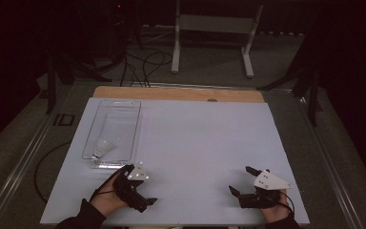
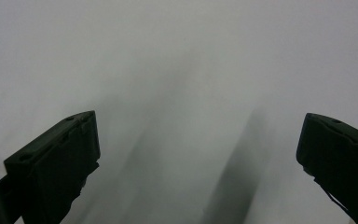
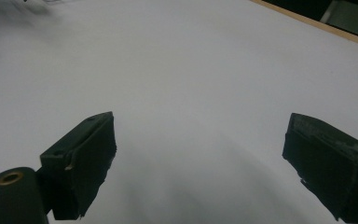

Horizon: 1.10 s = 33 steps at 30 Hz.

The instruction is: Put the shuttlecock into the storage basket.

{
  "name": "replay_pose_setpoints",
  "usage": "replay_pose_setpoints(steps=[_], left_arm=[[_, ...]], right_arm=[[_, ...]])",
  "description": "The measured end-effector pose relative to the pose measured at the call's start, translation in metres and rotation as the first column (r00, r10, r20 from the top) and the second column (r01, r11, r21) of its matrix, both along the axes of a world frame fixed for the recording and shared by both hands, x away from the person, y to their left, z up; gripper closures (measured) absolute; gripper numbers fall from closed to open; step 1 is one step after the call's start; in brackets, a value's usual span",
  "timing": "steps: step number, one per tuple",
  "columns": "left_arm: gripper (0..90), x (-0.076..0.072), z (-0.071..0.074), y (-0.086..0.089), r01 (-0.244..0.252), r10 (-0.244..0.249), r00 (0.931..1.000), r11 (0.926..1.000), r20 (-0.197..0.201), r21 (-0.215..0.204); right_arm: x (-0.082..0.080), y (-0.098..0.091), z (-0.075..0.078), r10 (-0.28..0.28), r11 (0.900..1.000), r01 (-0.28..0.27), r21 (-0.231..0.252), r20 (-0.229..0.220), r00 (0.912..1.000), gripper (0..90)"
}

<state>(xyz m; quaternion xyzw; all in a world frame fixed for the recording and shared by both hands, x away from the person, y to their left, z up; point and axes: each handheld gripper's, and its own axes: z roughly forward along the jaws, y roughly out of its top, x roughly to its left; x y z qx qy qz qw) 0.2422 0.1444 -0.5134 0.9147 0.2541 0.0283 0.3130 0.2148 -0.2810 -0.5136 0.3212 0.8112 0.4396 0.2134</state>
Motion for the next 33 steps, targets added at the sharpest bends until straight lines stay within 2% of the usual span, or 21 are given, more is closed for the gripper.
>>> replay_pose_setpoints(steps=[4,6,13,17,25,28,33], left_arm=[[0.3,-0.002,-0.001,0.006,-0.012,0.012,0.9999,0.9999,-0.001,-0.007],[0.3,-0.005,-0.001,0.01,-0.026,0.026,0.9996,0.9992,0.007,-0.031],[0.3,-0.009,-0.002,0.021,-0.051,0.054,0.9977,0.9961,0.04,-0.072],[0.3,-0.008,-0.004,0.025,-0.07,0.074,0.9965,0.9934,0.04,-0.092],[0.3,-0.007,-0.009,0.027,-0.095,0.099,0.9939,0.9916,0.048,-0.087],[0.3,-0.007,-0.011,0.026,-0.098,0.104,0.9923,0.992,0.068,-0.079],[0.3,-0.007,-0.011,0.029,-0.106,0.115,0.9902,0.9882,0.078,-0.111]], right_arm=[[0.0,0.0,0.0,-0.001,1.0,0.001,0.0,-0.002,1.0,9.1],[0.0,0.0,0.0,0.002,1.0,-0.002,0.001,-0.002,1.0,9.1],[0.0,0.0,0.0,0.004,1.0,-0.004,-0.001,-0.001,1.0,9.1],[0.0,0.0,0.0,0.003,1.0,-0.003,0.002,-0.002,1.0,9.1],[0.001,0.0,-0.001,0.008,1.0,-0.008,-0.001,-0.004,1.0,9.1],[0.001,0.001,-0.002,0.008,1.0,-0.008,0.0,-0.006,0.9999,9.1],[0.002,0.002,-0.003,0.01,0.9999,-0.01,-0.002,-0.009,0.9999,9.1]])
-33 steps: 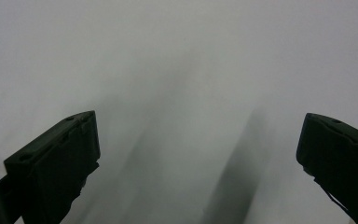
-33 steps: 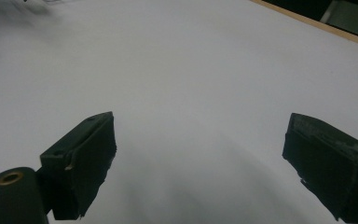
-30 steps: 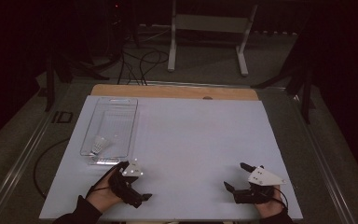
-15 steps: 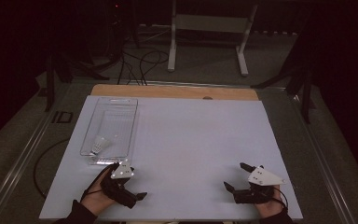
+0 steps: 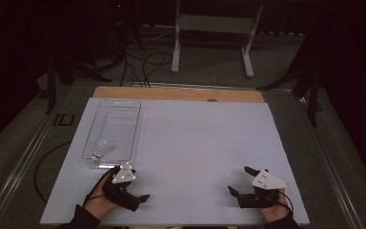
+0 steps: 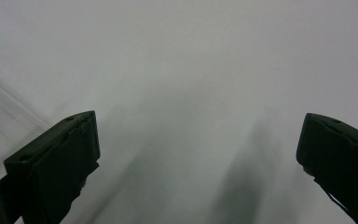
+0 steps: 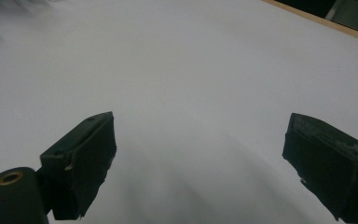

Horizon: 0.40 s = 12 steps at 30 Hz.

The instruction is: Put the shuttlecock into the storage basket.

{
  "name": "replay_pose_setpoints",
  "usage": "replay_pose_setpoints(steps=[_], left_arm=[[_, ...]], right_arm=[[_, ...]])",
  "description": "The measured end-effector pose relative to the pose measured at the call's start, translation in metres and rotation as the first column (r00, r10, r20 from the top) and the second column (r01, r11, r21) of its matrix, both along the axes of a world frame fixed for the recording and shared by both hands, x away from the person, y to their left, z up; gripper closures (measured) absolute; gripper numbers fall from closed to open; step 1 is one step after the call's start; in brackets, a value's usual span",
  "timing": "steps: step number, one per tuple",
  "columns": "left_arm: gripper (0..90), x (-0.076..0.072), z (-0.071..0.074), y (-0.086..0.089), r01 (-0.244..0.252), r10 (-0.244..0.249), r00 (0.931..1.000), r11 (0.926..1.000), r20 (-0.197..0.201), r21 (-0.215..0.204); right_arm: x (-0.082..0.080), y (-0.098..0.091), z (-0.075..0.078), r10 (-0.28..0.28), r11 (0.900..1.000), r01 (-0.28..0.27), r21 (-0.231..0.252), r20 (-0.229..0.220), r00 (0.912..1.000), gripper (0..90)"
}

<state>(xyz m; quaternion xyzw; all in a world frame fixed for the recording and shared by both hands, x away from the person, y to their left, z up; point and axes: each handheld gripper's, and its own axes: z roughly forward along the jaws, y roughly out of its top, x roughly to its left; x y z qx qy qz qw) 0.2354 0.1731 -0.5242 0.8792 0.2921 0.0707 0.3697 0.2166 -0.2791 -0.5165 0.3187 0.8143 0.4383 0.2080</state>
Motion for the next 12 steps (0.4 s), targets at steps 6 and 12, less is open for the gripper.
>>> replay_pose_setpoints(steps=[6,12], left_arm=[[0.3,0.0003,-0.0028,0.0007,0.004,-0.004,1.0,1.0,-0.002,-0.003],[0.3,-0.0001,-0.0042,0.0007,0.006,-0.006,1.0,1.0,0.002,0.001]], right_arm=[[0.0007,-0.0009,-0.0005,0.001,1.0,-0.001,0.003,-0.003,1.0,9.1],[0.0012,-0.0005,-0.0012,0.003,1.0,-0.003,0.003,-0.009,1.0,9.1]])
